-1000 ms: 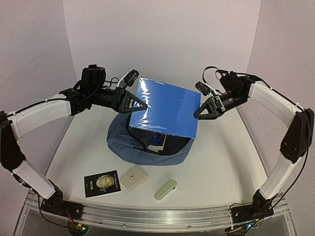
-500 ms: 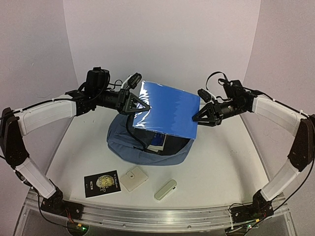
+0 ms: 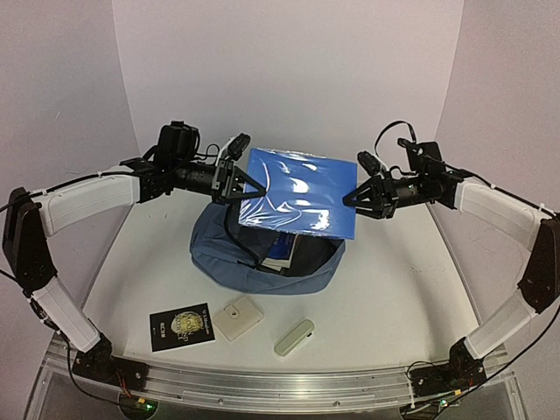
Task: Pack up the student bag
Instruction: Pick up the book from the center of the board.
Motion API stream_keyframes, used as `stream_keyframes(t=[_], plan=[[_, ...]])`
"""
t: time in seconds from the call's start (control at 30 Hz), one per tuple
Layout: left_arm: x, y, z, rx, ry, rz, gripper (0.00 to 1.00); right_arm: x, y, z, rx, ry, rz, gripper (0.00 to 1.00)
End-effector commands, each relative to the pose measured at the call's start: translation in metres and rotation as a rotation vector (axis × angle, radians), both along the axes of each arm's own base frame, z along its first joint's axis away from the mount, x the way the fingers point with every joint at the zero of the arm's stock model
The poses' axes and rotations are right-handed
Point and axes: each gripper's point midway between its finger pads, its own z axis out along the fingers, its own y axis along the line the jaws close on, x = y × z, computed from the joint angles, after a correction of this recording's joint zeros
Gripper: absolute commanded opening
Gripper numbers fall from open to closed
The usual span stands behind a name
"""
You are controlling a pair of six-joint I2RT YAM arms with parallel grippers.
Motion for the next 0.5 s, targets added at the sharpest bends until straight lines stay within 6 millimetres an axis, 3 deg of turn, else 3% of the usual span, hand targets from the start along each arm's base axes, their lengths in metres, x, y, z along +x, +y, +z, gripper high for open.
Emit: stream_keyframes(t=[0.0,0.07,0.13,0.2,0.23,0.33,0.47], plan=[[-0.002,-0.011,0.015,-0.027,-0.056,-0.042,0.02,-0.016,0.004,0.035,0.089,-0.079,0.059,0.35],[-0.001,-0.012,0.014,-0.026,-0.05,-0.05,0.02,-0.016,0.004,0.036,0.091,-0.075,0.058,0.35],[0.001,-0.013,0.012,-0.018,-0.045,-0.048,0.04,-0.015,0.004,0.035,0.087,-0.073,0.052,0.28],[0.006,-0.013,0.01,-0.003,-0.047,-0.021,0.13,-0.012,0.004,0.032,0.072,-0.065,0.028,0.12],[0.009,-0.012,0.01,0.008,-0.055,0.003,0.23,-0.009,0.003,0.028,0.062,-0.058,0.009,0.02],[0.029,-0.003,0.002,0.089,-0.083,0.154,0.49,0.008,-0.009,0.016,0.027,-0.026,-0.078,0.0],[0.056,0.019,-0.019,0.269,-0.113,0.357,0.58,0.036,-0.036,-0.007,-0.026,0.037,-0.247,0.0]])
